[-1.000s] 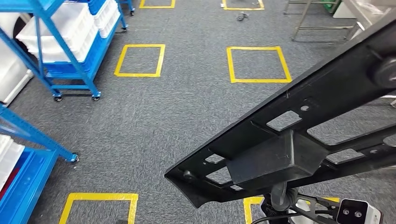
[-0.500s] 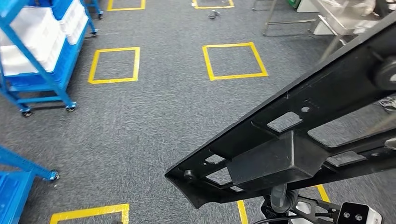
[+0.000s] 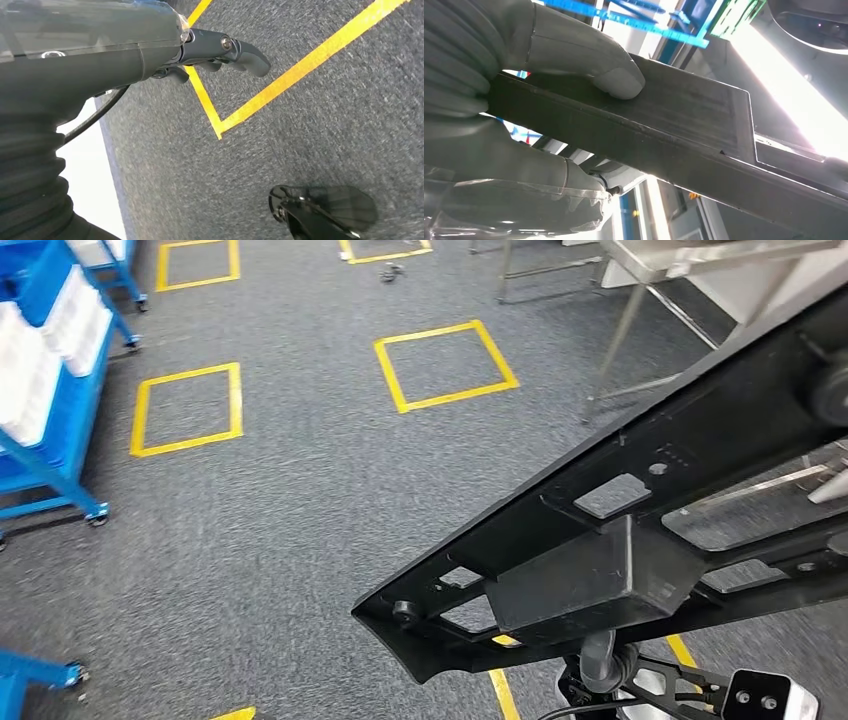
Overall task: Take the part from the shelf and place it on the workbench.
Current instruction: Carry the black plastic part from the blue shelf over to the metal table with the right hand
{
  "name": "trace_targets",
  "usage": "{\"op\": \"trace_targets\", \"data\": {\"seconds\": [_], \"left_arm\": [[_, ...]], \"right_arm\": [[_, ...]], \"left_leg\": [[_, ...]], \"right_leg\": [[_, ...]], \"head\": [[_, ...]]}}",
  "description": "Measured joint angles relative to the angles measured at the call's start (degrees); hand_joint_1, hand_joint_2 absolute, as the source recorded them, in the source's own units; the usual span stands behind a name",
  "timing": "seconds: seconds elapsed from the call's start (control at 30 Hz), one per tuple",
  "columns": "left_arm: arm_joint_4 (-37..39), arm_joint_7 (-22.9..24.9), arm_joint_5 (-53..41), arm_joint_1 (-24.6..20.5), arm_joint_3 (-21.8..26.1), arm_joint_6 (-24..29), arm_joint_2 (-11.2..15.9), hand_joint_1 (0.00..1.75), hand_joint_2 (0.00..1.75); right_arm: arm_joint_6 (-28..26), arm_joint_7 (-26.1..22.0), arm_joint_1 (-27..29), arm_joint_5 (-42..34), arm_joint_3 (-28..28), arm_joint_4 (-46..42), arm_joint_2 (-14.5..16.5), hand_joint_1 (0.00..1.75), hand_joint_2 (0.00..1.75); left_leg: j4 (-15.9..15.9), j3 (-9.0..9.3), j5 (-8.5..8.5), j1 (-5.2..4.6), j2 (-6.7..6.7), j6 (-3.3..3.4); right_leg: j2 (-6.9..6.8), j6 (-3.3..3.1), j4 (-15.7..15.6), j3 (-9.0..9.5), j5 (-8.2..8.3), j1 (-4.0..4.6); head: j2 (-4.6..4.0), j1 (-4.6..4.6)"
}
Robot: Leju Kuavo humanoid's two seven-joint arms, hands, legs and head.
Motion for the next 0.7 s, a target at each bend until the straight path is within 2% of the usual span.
{"op": "trace_targets", "data": {"seconds": [0.03, 0.07, 0.1, 0.17, 0.2, 0.23, 0.3, 0.33, 0.4, 0.43, 0.47, 0.5, 0.53, 0.57, 0.6, 0.63, 0.7], "left_arm": [[0.00, -0.03, 0.03, 0.12, -0.01, 0.02, 0.00, 0.00, 1.75], [0.00, -0.09, 0.05, 0.18, -0.01, 0.04, 0.01, 0.00, 1.75], [0.00, -0.15, 0.08, 0.17, -0.02, 0.05, 0.04, 0.00, 1.75], [0.00, -0.31, 0.15, 0.10, -0.03, 0.08, 0.13, 0.00, 1.75], [0.00, -0.38, 0.18, 0.06, -0.03, 0.10, 0.16, 0.00, 1.75], [0.00, -0.46, 0.20, 0.02, -0.05, 0.11, 0.17, 0.00, 1.75], [0.00, -0.64, 0.23, -0.11, -0.13, 0.13, 0.13, 0.00, 1.75], [0.00, -0.73, 0.24, -0.15, -0.19, 0.14, 0.09, 0.00, 1.75], [0.00, -0.87, 0.24, -0.12, -0.26, 0.14, 0.02, 0.00, 1.75], [0.00, -0.90, 0.22, -0.06, -0.27, 0.16, 0.05, 0.00, 1.75], [0.00, -0.92, 0.22, 0.01, -0.27, 0.18, 0.09, 0.00, 1.75], [0.00, -0.92, 0.22, 0.07, -0.27, 0.20, 0.13, 0.00, 1.75], [0.00, -0.92, 0.22, 0.08, -0.27, 0.21, 0.16, 0.00, 1.75], [0.00, -0.92, 0.23, 0.08, -0.27, 0.21, 0.17, 0.00, 1.75], [0.00, -0.93, 0.23, 0.06, -0.27, 0.21, 0.16, 0.00, 1.75], [0.00, -0.94, 0.23, 0.05, -0.28, 0.20, 0.15, 0.00, 1.75], [0.00, -0.97, 0.24, 0.06, -0.29, 0.20, 0.13, 0.00, 1.75]], "right_arm": [[0.00, 0.00, 0.01, 0.01, 0.00, 0.04, 0.00, 1.75, 1.75], [0.00, 0.01, 0.00, 0.01, 0.00, 0.05, 0.00, 1.75, 1.75], [0.00, 0.01, -0.01, 0.01, 0.00, 0.05, 0.00, 1.75, 1.75], [-0.01, 0.02, -0.05, 0.01, 0.00, 0.06, 0.00, 1.75, 1.75], [-0.02, 0.03, -0.07, 0.03, 0.00, 0.05, 0.00, 1.75, 1.75], [-0.03, 0.03, -0.08, 0.05, 0.00, 0.05, 0.00, 1.75, 1.75], [-0.06, 0.03, -0.06, 0.09, -0.01, 0.02, -0.01, 1.75, 1.75], [-0.08, 0.03, -0.05, 0.09, -0.02, -0.01, -0.01, 1.75, 1.75], [-0.09, 0.03, -0.13, 0.10, -0.02, -0.03, -0.02, 1.75, 1.75], [-0.10, 0.03, -0.15, 0.11, -0.02, -0.02, -0.03, 1.75, 1.75], [-0.10, 0.03, -0.14, 0.11, -0.02, 0.01, -0.04, 1.75, 1.75], [-0.11, 0.03, -0.09, 0.11, -0.02, 0.04, -0.05, 1.75, 1.75], [-0.12, 0.03, -0.03, 0.11, -0.02, 0.08, -0.07, 1.75, 1.75], [-0.13, 0.03, 0.01, 0.12, -0.02, 0.12, -0.07, 1.75, 1.75], [-0.13, 0.03, 0.01, 0.12, -0.02, 0.14, -0.07, 1.75, 1.75], [-0.13, 0.03, -0.01, 0.12, -0.02, 0.15, -0.07, 1.75, 1.75], [-0.13, 0.02, -0.09, 0.12, -0.01, 0.15, -0.07, 1.75, 1.75]], "left_leg": [[1.07, -0.83, 0.36, 0.00, -0.06, -0.01], [-0.22, -0.55, 1.89, 0.00, -0.14, 0.03], [-3.48, 0.68, 4.20, 0.03, -0.51, 0.10], [-10.78, 3.71, 7.48, 0.15, -2.60, 0.34], [-12.93, 4.61, 8.09, 0.17, -3.43, 0.51], [-13.79, 4.97, 8.04, 0.10, -3.92, 0.73], [-14.18, 5.10, 8.27, 0.00, -3.07, 1.35], [-14.50, 5.24, 8.46, 0.03, -2.55, 1.74], [-15.23, 5.57, 8.81, 0.18, -1.33, 2.44], [-15.39, 5.66, 8.83, 0.09, -0.73, 2.65], [-15.44, 5.69, 8.79, 0.03, -0.08, 2.77], [-15.44, 5.69, 8.72, -0.01, 0.59, 2.80], [-15.43, 5.73, 8.61, -0.04, 1.28, 2.79], [-15.43, 5.84, 8.49, -0.04, 1.92, 2.71], [-15.42, 6.02, 8.33, -0.04, 2.51, 2.58], [-15.43, 6.29, 8.14, -0.05, 3.07, 2.38], [-15.34, 6.71, 7.70, -0.25, 4.03, 1.77]], "right_leg": [[0.80, -0.02, 0.13, 0.01, -0.06, 0.05], [1.61, 0.03, 0.33, 0.02, -0.13, 0.05], [2.39, 0.14, 0.59, 0.04, -0.27, 0.01], [3.69, 0.53, 1.28, -0.16, -0.64, -0.09], [4.20, 0.82, 1.55, -0.37, -0.74, -0.14], [4.68, 1.14, 1.67, -0.59, -0.75, -0.23], [5.46, 1.85, 1.57, -0.86, -0.59, -0.37], [4.95, 2.16, 1.82, -1.01, -0.80, -0.35], [2.29, 2.66, 5.02, -2.53, -2.81, -0.21], [0.70, 2.88, 8.28, -4.14, -4.53, -0.27], [-0.19, 3.09, 12.07, -6.11, -6.25, -0.43], [-0.60, 3.31, 15.31, -7.84, -7.35, -0.64], [-0.83, 3.48, 16.86, -8.76, -7.40, -0.84], [-1.06, 3.59, 16.21, -8.53, -6.38, -1.01], [-1.53, 3.61, 13.31, -7.08, -4.49, -1.10], [-2.67, 3.49, 9.06, -4.88, -2.48, -1.06], [-4.77, 2.97, 2.45, -1.44, -0.36, -0.52]], "head": [[0.00, 0.00], [0.00, -0.01], [0.00, -0.01], [0.01, 0.02], [0.01, 0.02], [0.01, 0.02], [0.01, -0.01], [0.00, 0.05], [0.01, 0.32], [0.01, 0.46], [0.01, 0.54], [0.01, 0.55], [0.01, 0.56], [0.01, 0.56], [0.00, 0.57], [0.01, 0.58], [0.01, 0.54]]}}
